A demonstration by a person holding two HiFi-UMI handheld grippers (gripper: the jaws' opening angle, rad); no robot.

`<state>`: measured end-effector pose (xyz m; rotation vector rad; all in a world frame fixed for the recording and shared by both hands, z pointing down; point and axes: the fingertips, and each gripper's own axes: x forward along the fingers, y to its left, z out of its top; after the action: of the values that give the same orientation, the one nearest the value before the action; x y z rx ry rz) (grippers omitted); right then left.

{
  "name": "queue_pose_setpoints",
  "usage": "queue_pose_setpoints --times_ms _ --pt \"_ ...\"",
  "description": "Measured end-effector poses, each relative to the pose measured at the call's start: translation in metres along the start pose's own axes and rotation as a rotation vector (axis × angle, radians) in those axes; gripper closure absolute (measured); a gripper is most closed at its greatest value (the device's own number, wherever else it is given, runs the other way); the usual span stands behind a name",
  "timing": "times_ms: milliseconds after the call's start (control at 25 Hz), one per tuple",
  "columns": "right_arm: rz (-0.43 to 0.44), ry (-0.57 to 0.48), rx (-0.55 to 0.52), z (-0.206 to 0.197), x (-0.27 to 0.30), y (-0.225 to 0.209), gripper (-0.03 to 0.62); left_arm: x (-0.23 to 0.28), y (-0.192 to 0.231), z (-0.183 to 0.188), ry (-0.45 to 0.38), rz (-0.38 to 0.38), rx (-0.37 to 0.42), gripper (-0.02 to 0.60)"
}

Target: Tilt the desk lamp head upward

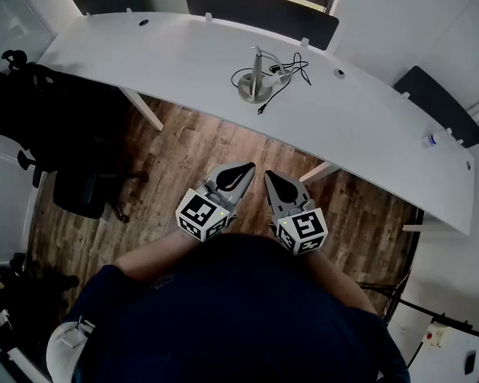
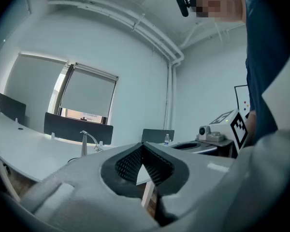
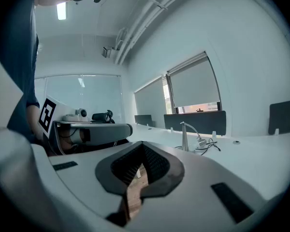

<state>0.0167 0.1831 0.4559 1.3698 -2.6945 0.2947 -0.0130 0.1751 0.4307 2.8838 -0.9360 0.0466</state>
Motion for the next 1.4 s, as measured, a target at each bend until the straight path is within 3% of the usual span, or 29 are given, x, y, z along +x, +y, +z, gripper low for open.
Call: queue_pose_setpoints --times_ms 600,1040,1240,1400 --pt "0.034 -0.008 -0.004 -0.001 -0.001 -0.010 0.585 0.013 -0.001 -0.002 0.013 0.027 -0.005 0.575" --pt "0.074 -0.020 -0.030 -0.011 -0.015 -0.042 0.583 0.037 -0.019 -0.024 0.049 0.102 -0.012 0.575" --pt "0.073 -0.013 -0.051 -0.010 -0.003 -0.058 0.583 0.052 -0.002 -0.022 0.034 0.115 -0.011 0.575" --pt "0.042 0.003 -0.068 -0.006 0.021 -0.079 0.583 0.075 0.021 -0.021 0.023 0.079 -0.015 0.575"
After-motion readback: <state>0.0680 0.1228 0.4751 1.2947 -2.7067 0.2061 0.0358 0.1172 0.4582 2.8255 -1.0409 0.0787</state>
